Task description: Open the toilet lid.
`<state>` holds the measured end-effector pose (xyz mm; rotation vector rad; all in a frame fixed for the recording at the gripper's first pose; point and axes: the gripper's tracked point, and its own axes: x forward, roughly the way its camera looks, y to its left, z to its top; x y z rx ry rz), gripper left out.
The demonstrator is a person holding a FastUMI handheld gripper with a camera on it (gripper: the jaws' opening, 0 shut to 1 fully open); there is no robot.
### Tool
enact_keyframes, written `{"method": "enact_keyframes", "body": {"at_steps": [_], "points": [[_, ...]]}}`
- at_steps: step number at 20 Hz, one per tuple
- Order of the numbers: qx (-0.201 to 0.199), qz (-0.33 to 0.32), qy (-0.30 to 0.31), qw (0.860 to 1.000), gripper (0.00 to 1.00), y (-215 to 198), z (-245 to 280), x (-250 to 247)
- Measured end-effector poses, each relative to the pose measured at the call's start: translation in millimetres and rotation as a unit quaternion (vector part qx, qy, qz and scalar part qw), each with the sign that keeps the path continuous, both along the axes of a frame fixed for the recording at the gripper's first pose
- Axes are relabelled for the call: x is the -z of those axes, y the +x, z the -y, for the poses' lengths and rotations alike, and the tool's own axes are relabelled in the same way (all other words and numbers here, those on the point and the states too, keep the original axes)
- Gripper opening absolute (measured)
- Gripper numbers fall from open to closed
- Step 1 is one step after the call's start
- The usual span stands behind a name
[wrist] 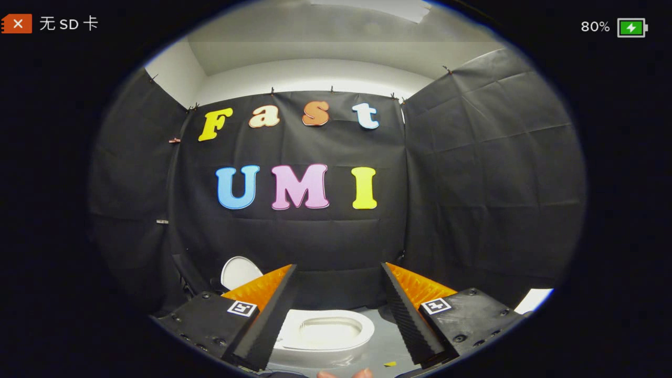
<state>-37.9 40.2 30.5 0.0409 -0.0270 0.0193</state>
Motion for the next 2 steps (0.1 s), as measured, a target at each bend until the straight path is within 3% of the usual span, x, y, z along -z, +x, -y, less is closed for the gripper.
{"method": "enact_keyframes", "body": {"at_steps": [2], "points": [[-0.002,-0.005,-0.003,1.0,0.98,2.3,-3.0,6.1]]}}
